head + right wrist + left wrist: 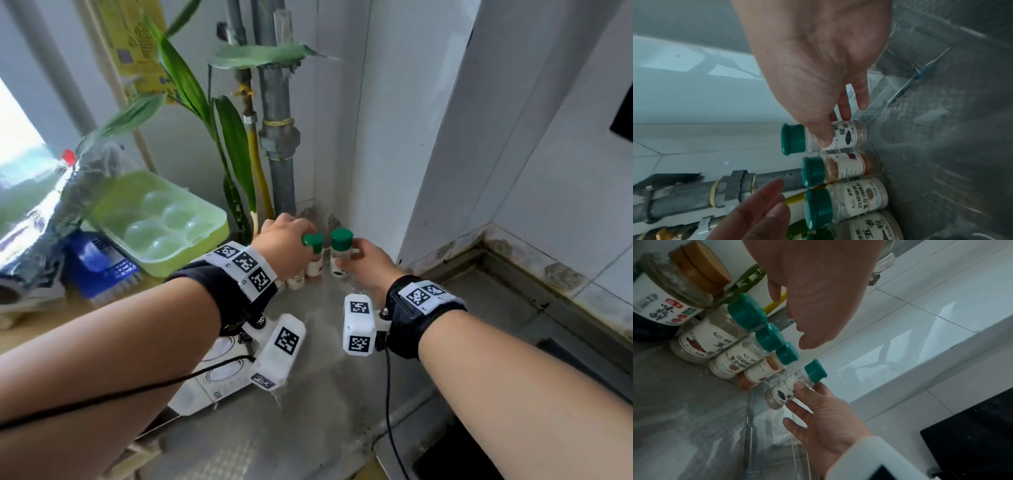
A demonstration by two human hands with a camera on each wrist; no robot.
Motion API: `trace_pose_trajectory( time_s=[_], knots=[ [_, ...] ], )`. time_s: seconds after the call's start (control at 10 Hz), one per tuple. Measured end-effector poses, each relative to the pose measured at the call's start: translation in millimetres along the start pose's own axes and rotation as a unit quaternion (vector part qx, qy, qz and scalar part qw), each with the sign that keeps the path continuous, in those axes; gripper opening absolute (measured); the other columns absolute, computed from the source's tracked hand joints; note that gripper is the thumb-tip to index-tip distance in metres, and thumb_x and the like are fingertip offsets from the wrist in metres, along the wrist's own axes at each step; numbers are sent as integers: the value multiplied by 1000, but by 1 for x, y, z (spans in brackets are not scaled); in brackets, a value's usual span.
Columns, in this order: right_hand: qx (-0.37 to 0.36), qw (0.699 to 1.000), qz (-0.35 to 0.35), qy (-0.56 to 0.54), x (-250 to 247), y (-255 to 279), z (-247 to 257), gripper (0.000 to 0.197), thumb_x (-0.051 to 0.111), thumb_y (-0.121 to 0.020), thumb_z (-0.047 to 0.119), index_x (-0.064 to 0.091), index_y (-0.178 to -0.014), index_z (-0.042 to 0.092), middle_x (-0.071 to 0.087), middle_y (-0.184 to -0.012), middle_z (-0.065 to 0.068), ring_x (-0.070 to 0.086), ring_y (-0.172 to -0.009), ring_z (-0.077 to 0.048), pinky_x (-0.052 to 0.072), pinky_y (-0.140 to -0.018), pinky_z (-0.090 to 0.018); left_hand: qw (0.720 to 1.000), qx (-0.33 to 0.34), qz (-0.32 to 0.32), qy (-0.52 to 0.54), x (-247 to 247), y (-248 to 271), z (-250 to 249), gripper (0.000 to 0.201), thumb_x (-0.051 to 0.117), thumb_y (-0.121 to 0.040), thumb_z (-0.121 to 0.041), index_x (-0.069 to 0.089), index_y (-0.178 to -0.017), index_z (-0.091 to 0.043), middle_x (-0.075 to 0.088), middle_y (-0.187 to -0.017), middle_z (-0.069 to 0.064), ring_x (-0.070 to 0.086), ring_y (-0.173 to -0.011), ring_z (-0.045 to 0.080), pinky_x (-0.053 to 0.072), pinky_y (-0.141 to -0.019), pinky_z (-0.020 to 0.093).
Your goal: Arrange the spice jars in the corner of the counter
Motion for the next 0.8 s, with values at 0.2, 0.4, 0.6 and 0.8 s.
trace_pose_trajectory(
  time_s=[0.2,0.4,0.6,0.8],
  knots=[
    [-16,997,-22,67,8,-36,-4,41,60,-83,22,54,-123,25,66,-118,-4,61,-108,-26,48,-99,-47,1000,4,18,-14,8,-10,11,46,41,-97,-20,47,-141,-33,39,-151,0,31,-140,29,34,-113,45],
    [-11,996,-5,83,11,-54,-8,42,61,-81,27,54,-122,28,65,-117,-4,60,-107,-27,47,-98,-49,998,25,39,-38,12,-14,12,49,37,-98,-17,42,-146,-30,36,-154,-2,26,-143,26,30,-116,43],
    [-7,998,23,58,21,-73,-19,55,63,-80,22,47,-133,25,63,-125,-5,58,-114,-26,46,-101,-48,998,20,45,-44,17,-16,13,50,39,-98,-18,43,-146,-29,39,-153,-2,28,-143,26,30,-117,43],
    [-15,1000,9,21,13,-66,-21,56,67,-78,13,46,-130,23,63,-122,-7,59,-112,-27,46,-102,-47,999,15,20,-31,14,-15,12,50,41,-96,-19,43,-145,-29,40,-151,0,29,-142,26,33,-115,43]
  ],
)
Point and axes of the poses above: each hand's wrist, its own y-axis away from the middle knuckle, its own x-axis out of the palm, z = x × y, the point moved 7 cm from there along -y, towards the middle knuckle
